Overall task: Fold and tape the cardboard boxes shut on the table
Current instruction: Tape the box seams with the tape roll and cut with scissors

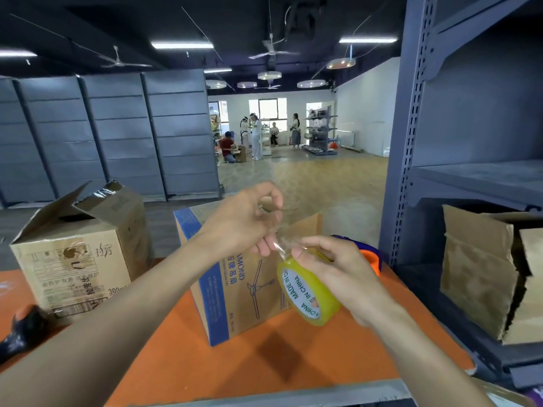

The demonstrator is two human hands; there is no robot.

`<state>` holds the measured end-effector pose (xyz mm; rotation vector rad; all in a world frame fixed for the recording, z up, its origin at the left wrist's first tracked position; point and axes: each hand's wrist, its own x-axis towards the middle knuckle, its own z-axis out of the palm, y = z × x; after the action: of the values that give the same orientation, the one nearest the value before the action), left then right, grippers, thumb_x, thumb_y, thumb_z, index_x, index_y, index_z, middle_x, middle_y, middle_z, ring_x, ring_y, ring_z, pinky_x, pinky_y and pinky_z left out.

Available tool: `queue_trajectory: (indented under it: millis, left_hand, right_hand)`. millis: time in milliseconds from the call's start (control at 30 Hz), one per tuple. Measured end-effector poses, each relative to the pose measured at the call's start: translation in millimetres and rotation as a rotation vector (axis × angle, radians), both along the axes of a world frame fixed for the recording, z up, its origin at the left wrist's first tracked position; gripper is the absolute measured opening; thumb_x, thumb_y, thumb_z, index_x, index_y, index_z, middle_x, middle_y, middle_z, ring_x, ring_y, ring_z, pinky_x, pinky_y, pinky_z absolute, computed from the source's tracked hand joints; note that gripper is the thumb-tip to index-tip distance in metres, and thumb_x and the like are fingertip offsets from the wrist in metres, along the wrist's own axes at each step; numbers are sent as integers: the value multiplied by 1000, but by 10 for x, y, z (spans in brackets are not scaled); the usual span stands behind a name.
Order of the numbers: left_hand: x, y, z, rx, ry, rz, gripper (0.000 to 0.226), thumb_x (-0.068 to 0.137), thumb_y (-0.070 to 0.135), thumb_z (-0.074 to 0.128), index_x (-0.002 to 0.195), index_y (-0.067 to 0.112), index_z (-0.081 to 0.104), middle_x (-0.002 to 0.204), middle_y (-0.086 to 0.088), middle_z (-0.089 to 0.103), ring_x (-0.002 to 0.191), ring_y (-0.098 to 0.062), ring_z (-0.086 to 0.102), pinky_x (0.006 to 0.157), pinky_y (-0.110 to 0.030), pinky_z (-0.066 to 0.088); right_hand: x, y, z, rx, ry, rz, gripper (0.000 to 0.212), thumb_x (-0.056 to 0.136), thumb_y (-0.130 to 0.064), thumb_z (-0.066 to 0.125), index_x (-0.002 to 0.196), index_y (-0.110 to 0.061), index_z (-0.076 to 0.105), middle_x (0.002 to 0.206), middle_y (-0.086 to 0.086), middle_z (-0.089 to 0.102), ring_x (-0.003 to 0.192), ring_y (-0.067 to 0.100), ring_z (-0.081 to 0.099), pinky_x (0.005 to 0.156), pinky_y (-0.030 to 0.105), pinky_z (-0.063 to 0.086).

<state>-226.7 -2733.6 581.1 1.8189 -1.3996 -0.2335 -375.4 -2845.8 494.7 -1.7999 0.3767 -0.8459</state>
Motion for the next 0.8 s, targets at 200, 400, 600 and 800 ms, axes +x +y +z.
queue_trajectory:
  millis: [200,400,600,800]
  left_hand:
    - [63,-69,16,53,-38,47,20,105,21,55,123,13,52,78,-5,78,67,-14,75,59,-23,59]
    - [101,-94,62,36,-114,103,19,103,26,60,91,14,68,78,6,78,70,-7,75,61,-23,59]
    - [178,-126,101,-21,-5,62,13,104,17,55,94,14,63,72,-4,77,65,-18,74,58,-26,53]
    - [301,-281,85,-2,-51,75,12,102,19,60,93,14,67,60,-5,71,52,-14,63,63,-25,48]
  right_hand:
    - [39,-38,-23,3,4,-13,5,91,-39,73,94,-41,75,100,-19,75,96,-1,69,88,28,53]
    - [49,-54,-20,-33,27,-58,24,83,-59,68,102,-45,73,107,-23,73,106,-2,66,98,36,53]
    - [6,-60,33,33,-61,-1,18,89,-52,70,105,-44,74,93,-16,76,86,8,73,80,24,57]
    - [71,-32,9,85,-72,-112,13,93,-48,67,100,-41,75,101,-28,73,95,-11,66,77,15,52]
